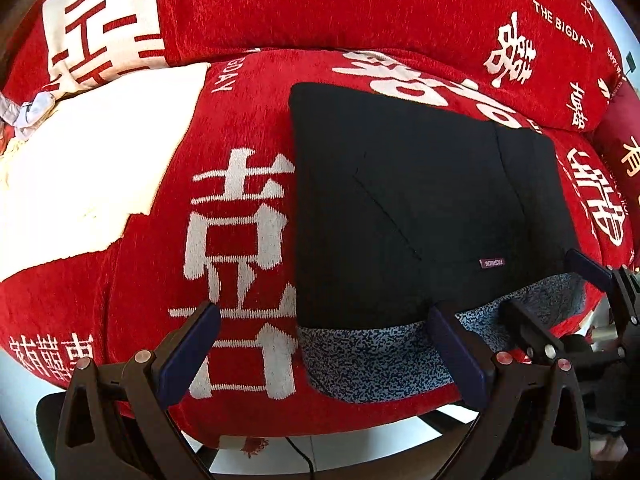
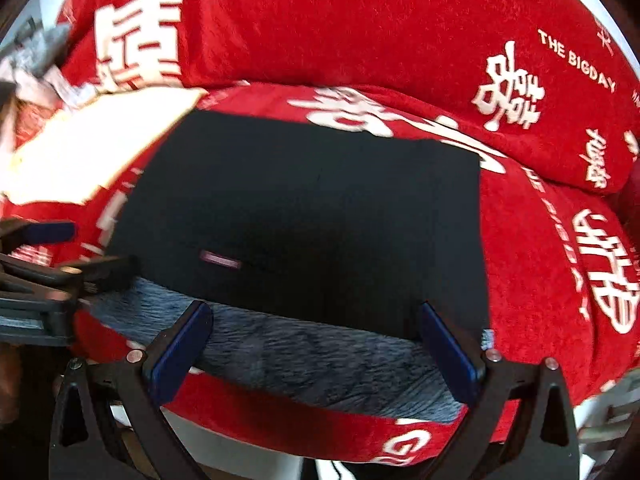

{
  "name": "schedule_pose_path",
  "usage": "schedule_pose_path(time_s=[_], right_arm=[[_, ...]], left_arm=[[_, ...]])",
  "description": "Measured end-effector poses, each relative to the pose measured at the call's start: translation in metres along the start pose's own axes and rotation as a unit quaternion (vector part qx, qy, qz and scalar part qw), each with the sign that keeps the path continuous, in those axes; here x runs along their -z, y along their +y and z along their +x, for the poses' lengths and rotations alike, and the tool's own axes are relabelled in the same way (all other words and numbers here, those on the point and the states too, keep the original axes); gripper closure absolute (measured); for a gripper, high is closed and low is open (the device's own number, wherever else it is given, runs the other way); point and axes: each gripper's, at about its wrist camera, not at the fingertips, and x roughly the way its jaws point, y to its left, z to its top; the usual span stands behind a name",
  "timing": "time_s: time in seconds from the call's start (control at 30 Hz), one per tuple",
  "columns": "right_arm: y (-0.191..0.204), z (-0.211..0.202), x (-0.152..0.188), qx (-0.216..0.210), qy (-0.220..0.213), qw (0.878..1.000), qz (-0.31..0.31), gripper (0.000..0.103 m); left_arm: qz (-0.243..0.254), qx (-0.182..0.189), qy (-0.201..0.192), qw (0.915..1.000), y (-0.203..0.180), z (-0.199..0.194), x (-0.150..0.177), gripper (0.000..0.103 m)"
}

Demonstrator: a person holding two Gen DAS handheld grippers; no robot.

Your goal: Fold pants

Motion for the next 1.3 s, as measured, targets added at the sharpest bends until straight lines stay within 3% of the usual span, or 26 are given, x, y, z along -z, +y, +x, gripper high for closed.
schedule_pose_path(time_s=[0.27,0.5,0.6,0.67,0.8,0.9,1.07,1.17,1.23,1.27,1.3], right_arm=[[-0.037,0.0,0.009,0.02,0.005,0.999,0.028,0.0],[-0.095,0.002,0.03,-0.016,0.028,0.992,0.123,0.0],[-0.091,-0.007,0.029,0.002,0.014,0.994,0.108,0.0],[-0.091,-0.012,0.024,-0.004,0.003,0.994,0.107,0.0],[-0.107,-0.001,0.014,-0.036,0.002,0.989,0.143,0.0],[-0.113,0.008,0.009,-0.017,0.017,0.989,0.144,0.0],[-0.111,-0.003,0.005,-0.022,-0.005,0.99,0.136,0.0],[-0.091,-0.006,-0.015,-0.019,-0.025,0.994,0.107,0.0],[-0.076,0.001,-0.032,-0.003,-0.027,0.996,0.084,0.0],[-0.071,0.009,-0.038,0.001,-0.019,0.997,0.076,0.0],[-0.068,0.022,-0.043,-0.003,0.002,0.997,0.072,0.0]], left_arm=[[0.0,0.008,0.005,1.0,0.004,0.003,0.002,0.0],[0.001,0.006,0.007,1.0,0.005,0.001,0.006,0.0],[0.013,-0.001,-0.01,0.9999,0.002,-0.01,0.005,0.0],[0.01,0.019,-0.015,0.9997,0.004,-0.013,0.002,0.0],[-0.046,0.1,0.017,0.9938,0.019,-0.001,-0.019,0.0],[-0.059,0.088,0.017,0.9942,0.024,0.003,-0.028,0.0],[-0.051,0.098,0.004,0.9939,0.015,-0.003,-0.037,0.0],[-0.037,0.057,-0.005,0.9977,-0.001,0.001,-0.053,0.0],[-0.016,-0.022,-0.003,0.9996,-0.013,0.015,-0.067,0.0],[-0.01,-0.04,0.002,0.9992,-0.014,0.021,-0.07,0.0],[-0.01,-0.034,0.011,0.9993,-0.013,0.028,-0.072,0.0]])
